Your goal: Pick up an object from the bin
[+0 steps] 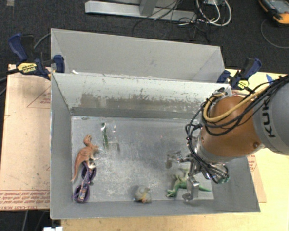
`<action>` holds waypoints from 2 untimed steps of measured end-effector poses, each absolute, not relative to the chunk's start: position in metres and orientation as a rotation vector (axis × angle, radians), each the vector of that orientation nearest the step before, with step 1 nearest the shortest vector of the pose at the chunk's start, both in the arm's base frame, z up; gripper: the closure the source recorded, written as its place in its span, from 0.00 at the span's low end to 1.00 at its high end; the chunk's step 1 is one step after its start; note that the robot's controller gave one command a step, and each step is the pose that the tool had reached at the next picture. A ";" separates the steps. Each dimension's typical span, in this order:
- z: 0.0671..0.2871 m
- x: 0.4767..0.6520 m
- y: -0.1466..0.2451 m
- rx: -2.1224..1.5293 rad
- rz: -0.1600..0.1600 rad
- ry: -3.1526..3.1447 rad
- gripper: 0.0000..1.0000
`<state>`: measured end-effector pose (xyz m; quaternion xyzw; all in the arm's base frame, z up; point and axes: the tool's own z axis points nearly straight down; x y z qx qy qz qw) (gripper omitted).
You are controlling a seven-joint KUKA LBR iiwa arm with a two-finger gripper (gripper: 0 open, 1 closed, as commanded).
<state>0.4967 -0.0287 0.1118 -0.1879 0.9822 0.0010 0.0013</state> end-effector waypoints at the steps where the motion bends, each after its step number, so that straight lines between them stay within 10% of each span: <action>1: 0.102 0.481 -0.045 -0.457 0.005 3.103 0.00; 2: 0.070 0.493 -0.080 -0.358 0.006 3.116 1.00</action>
Offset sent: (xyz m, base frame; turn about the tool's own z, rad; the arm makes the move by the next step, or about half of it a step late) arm -0.0050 -0.0517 -0.0418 0.1467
